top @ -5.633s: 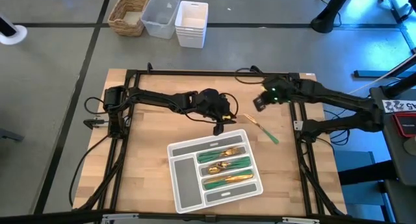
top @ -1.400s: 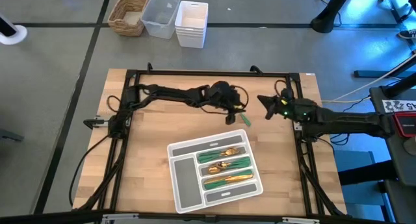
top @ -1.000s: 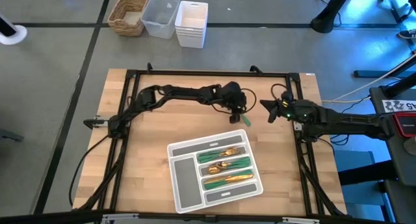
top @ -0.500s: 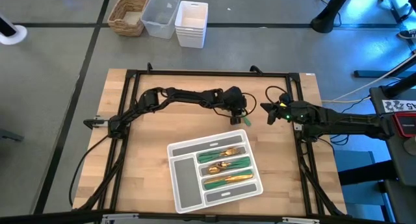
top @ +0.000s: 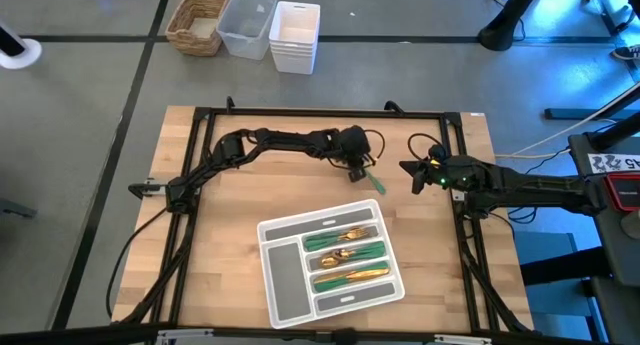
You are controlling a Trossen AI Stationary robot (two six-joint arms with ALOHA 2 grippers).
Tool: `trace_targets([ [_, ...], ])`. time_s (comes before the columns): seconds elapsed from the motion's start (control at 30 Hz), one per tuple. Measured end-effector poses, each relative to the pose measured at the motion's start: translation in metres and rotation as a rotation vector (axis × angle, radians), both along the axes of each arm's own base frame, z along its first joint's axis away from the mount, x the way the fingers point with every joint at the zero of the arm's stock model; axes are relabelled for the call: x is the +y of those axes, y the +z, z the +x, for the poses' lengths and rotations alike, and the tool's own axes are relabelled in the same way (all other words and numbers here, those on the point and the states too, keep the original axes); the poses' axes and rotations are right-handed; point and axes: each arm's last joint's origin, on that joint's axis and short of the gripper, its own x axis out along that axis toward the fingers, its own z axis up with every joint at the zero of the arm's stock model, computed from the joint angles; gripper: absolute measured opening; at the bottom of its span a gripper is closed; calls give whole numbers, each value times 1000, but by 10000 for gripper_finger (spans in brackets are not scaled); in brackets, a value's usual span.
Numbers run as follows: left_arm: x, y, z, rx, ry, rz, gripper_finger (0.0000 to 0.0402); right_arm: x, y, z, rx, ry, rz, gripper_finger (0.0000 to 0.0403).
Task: Sort silverware
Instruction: Put the green spoon into the white silverware tray
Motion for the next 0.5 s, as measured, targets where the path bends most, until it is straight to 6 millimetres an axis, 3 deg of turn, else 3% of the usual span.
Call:
trace_targets([
  [0.5, -15, -1, -1, 65, -3, -8, 98, 1, 0, 0, 2, 39, 16, 1],
])
